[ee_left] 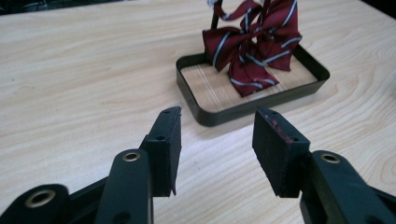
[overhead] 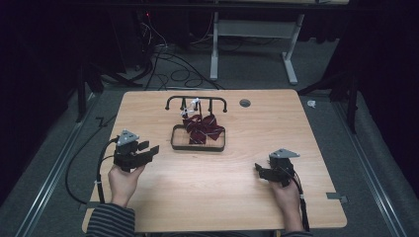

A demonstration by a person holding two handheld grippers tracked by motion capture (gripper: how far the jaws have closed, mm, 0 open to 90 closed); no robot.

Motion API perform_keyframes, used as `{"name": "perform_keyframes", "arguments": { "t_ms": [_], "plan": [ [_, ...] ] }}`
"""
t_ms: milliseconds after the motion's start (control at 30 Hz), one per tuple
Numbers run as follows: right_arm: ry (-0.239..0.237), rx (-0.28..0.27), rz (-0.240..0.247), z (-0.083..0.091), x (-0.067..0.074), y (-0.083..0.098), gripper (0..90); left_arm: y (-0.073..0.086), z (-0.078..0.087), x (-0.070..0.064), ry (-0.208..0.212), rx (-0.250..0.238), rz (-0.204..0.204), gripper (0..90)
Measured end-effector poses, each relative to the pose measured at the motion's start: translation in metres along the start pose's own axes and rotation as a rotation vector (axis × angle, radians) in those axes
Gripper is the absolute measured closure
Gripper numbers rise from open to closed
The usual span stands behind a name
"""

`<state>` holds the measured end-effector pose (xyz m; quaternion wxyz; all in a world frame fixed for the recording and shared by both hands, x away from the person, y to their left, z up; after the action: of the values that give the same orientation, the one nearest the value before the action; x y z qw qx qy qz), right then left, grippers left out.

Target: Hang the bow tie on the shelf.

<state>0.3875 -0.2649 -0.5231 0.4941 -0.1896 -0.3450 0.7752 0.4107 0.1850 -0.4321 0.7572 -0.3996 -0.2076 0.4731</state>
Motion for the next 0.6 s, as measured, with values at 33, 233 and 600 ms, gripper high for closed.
{"name": "perform_keyframes", "arguments": {
  "t_ms": [33,233,600],
  "plan": [
    [0.0,0.0,0.0,0.0,0.0,0.0,33.2,0.001,-0.001,0.0,0.001,0.003,0.004,52.6],
    [-0.001,0.0,0.0,0.0,0.0,0.0,33.2,0.011,-0.003,0.0,0.006,0.021,0.018,52.6],
    [0.0,-0.001,0.001,0.0,0.0,0.0,33.2,0.025,-0.012,-0.002,0.017,0.056,0.028,52.2]
  ]
}}
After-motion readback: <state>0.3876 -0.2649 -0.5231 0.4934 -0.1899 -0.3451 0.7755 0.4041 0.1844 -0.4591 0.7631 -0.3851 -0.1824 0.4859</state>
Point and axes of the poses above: each handheld gripper's, and its own axes: z roughly backward along the jaws, y roughly out of its underside, x roughly to its left, the point moved 3 cm from there along -z, roughly forward along the jaws, and after that the axes turned 5 degrees about -y, right-handed, at the moved point
